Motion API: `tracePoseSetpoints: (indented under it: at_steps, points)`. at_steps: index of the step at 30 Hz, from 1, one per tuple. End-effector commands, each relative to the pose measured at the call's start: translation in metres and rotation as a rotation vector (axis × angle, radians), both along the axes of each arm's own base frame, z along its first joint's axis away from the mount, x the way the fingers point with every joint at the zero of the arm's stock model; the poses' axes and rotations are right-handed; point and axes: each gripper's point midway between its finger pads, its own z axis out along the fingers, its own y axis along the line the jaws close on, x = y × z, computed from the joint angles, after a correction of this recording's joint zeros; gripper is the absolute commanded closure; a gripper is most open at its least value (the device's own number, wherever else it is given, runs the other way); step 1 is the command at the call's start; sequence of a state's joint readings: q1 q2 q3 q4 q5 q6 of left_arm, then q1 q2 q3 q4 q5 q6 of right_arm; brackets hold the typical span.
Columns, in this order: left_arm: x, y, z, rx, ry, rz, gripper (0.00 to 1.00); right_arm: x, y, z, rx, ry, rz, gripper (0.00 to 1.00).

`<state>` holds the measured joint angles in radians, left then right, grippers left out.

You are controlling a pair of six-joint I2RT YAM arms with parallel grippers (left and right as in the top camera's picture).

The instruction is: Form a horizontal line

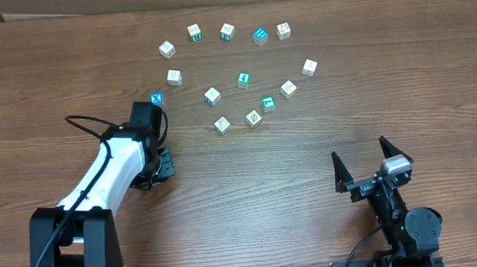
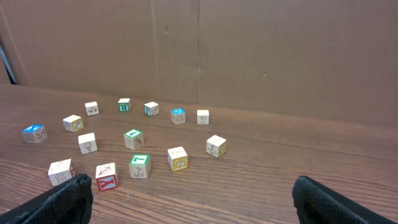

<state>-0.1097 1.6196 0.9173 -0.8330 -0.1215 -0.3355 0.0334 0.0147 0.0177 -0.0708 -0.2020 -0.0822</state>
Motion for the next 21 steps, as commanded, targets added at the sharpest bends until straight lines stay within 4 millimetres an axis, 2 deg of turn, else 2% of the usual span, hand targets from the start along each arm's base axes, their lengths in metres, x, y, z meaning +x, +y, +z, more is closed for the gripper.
tracePoseSetpoints:
  at_steps: [1, 7, 14, 17, 21]
  points:
    - [-0.004, -0.004, -0.008, -0.02, 0.002, -0.065, 0.87, 0.0, -0.002, -0.001, 0.003, -0.006, -0.011, 0.0]
    - [0.007, -0.005, -0.009, -0.023, -0.04, -0.116, 0.87, 0.0, -0.002, -0.001, 0.003, -0.006, -0.011, 0.0]
    - [0.02, -0.01, -0.008, -0.039, -0.092, -0.18, 0.82, 0.0, -0.002, -0.001, 0.003, -0.006, -0.011, 0.0]
    - [0.022, -0.01, -0.007, -0.038, -0.097, -0.188, 0.79, 0.0, -0.002, -0.001, 0.003, -0.006, -0.011, 0.0]
    - [0.02, -0.01, -0.008, -0.037, -0.089, -0.187, 0.8, 0.0, -0.002, -0.001, 0.003, -0.006, -0.011, 0.0]
